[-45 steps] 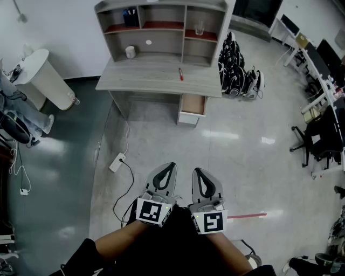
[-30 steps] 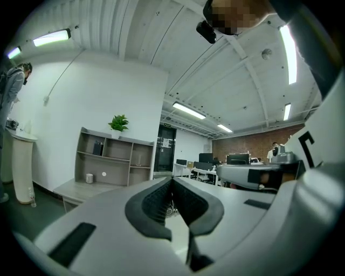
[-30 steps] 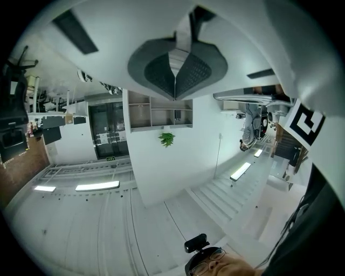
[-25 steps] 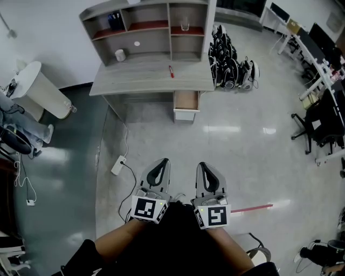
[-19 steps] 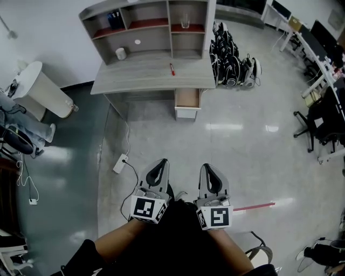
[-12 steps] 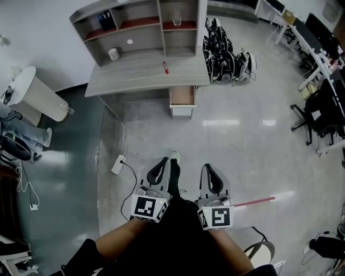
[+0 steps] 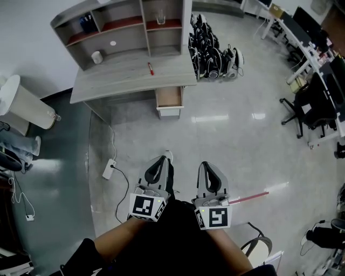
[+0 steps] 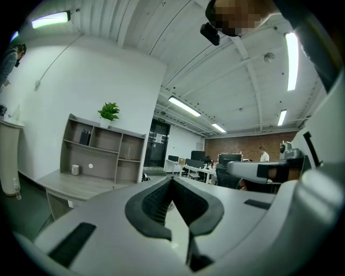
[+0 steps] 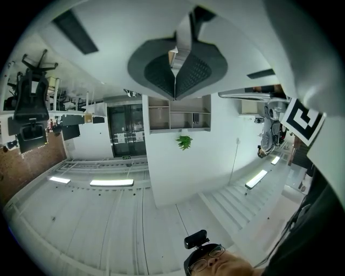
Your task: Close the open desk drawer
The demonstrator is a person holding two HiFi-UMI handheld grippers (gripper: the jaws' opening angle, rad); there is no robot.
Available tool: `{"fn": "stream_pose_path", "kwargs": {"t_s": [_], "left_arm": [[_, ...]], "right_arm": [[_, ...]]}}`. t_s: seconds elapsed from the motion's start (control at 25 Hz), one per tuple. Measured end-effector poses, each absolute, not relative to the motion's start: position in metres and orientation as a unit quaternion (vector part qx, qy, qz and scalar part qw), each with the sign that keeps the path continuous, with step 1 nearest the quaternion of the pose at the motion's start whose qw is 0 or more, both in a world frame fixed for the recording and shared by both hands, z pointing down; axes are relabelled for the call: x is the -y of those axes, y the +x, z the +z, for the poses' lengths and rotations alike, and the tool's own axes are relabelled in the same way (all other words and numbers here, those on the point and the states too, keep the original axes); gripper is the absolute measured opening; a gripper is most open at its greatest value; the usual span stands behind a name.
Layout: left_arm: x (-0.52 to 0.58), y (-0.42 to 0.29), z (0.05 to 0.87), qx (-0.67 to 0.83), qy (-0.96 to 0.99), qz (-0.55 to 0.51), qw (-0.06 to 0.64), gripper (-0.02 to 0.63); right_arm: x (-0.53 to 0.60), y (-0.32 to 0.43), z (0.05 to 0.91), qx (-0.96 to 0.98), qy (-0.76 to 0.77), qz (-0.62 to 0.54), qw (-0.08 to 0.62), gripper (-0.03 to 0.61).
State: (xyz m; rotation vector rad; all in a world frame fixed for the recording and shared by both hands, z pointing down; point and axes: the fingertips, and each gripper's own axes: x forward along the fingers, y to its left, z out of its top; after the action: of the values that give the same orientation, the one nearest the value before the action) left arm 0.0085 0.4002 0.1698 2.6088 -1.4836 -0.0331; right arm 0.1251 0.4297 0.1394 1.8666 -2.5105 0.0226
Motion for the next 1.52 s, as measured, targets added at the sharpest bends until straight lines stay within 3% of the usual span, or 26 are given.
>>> {"fn": "stream_pose_path", "kwargs": {"t_s": [1.52], "left_arm": [[-0.037, -0.09, 0.222, 0.545, 0.826, 0.001, 0.147, 0.014]], "right_arm": [[-0.043, 0.066, 0.184, 0.838, 0.534, 0.026, 0.108, 0.017]]}}
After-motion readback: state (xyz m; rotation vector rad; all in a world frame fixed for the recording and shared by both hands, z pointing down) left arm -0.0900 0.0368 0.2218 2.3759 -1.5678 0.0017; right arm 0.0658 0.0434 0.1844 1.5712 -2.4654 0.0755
